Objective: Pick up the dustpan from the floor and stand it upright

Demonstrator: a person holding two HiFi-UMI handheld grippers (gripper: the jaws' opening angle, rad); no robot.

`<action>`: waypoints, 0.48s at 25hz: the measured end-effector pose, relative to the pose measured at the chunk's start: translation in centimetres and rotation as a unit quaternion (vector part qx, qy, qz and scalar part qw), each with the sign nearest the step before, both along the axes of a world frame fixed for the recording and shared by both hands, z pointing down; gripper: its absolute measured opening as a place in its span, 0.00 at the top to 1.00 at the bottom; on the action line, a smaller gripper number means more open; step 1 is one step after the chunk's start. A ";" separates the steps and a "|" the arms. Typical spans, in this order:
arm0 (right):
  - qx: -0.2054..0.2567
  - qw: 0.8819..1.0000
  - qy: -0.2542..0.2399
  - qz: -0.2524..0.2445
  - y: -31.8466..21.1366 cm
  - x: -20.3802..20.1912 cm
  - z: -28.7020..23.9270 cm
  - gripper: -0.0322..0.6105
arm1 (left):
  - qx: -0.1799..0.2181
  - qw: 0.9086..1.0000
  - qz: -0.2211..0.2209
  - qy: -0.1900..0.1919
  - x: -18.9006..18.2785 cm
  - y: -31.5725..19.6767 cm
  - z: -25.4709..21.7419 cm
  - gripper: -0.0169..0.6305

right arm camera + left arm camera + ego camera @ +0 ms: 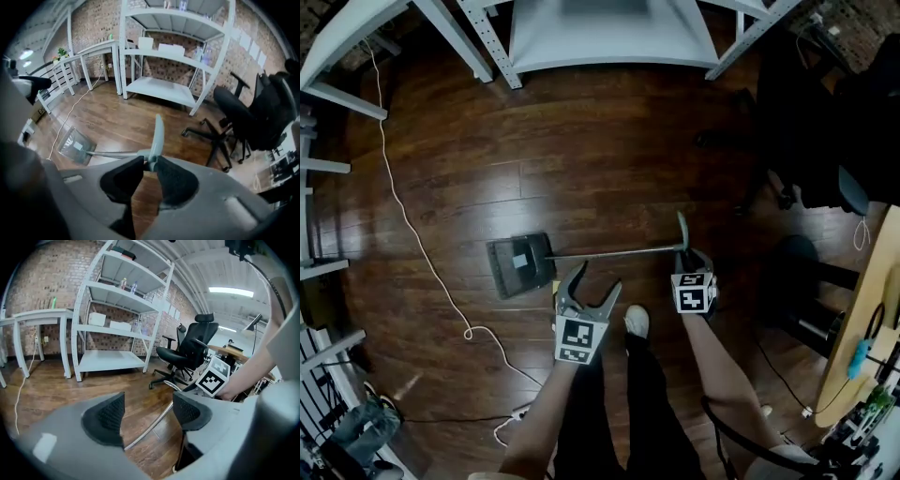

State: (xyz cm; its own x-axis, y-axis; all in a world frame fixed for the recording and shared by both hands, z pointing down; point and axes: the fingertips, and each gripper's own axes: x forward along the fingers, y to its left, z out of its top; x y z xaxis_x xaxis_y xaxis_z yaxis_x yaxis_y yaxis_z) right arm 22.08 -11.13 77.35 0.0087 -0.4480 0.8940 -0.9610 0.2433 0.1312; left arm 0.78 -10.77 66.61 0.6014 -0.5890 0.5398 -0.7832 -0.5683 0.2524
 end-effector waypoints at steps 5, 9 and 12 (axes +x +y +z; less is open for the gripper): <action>0.054 0.998 0.038 -0.013 -2.5 1.0 -11.0 0.84 | 0.034 0.999 -0.026 0.008 -2.2 -0.3 -8.7 0.45; 0.073 0.997 0.024 0.008 -2.5 -0.4 -16.4 0.90 | 0.041 0.997 -0.058 0.002 -5.9 0.7 -13.0 0.45; 0.071 0.997 0.014 -0.012 -0.9 -3.6 -18.1 0.91 | 0.037 0.996 -0.077 -0.007 -9.2 2.6 -15.0 0.45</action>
State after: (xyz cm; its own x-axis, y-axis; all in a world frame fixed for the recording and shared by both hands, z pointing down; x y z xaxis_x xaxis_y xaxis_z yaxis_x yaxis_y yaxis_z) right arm 18.53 -12.00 59.21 0.0211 -0.5697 0.8216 -0.9507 0.2429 0.1928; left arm -8.47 -8.18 51.58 0.4929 -0.7127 0.4991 -0.8660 -0.4573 0.2023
